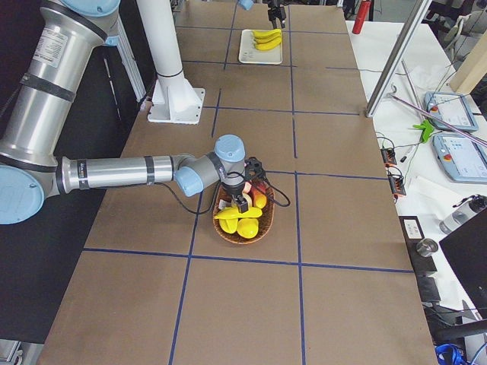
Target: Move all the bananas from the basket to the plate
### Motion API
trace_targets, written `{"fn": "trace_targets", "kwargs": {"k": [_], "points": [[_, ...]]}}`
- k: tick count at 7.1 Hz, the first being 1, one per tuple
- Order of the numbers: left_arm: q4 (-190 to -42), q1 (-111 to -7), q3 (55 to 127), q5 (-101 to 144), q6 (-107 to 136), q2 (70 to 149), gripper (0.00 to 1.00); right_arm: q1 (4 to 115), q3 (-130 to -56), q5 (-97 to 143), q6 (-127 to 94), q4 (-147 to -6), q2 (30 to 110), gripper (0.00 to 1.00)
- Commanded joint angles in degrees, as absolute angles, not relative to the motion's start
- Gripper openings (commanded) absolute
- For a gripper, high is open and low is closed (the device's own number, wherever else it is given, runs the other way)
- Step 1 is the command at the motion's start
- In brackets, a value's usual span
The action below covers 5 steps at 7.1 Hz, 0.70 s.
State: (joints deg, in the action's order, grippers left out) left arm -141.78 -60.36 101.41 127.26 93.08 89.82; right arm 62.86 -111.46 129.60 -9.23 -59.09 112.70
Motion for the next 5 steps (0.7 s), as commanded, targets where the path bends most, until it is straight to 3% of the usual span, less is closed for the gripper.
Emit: {"fn": "trace_targets", "kwargs": {"k": [1,5], "points": [[-141.9,-60.3,101.4,127.3,93.1,89.8,1.00,62.8,-104.3,128.2,-20.1,-43.5,113.8,0.99],[-141.9,-59.9,101.5,127.3,93.1,89.8,1.00,59.0,-102.4,128.1,-28.2,-41.0,113.3,0.95]]}}
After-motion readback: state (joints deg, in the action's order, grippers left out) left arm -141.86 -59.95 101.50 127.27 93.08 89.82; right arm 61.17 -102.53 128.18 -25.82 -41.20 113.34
